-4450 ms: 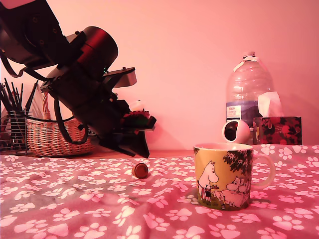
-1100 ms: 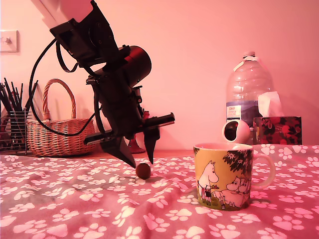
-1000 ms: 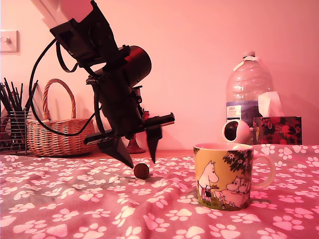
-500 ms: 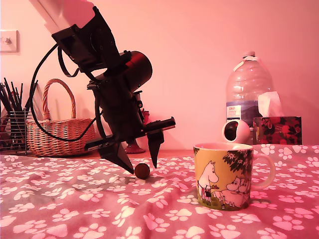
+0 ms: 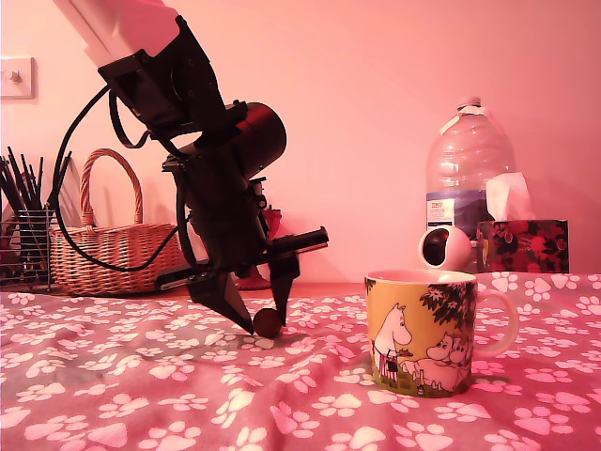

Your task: Pick the coffee capsule and then drop it inside the coffee cup in front of you

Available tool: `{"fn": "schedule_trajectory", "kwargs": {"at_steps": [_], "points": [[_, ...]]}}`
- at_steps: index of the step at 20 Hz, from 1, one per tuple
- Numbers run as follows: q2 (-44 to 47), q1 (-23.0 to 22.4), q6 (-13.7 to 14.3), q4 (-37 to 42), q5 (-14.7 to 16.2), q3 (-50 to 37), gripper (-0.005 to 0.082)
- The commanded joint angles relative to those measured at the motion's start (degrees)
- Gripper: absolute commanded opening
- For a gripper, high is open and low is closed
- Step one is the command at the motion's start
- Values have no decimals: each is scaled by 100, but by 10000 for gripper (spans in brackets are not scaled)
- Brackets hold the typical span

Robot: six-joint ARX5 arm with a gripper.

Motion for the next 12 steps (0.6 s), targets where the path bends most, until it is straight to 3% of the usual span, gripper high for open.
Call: {"fn": "schedule_trajectory", "kwargs": {"at_steps": [1,7,12], "points": [[214,15,-13,35,7,-39,266],[188,13,173,105,48,-2,266],[81,-20,750,-164,162,122,266]]}}
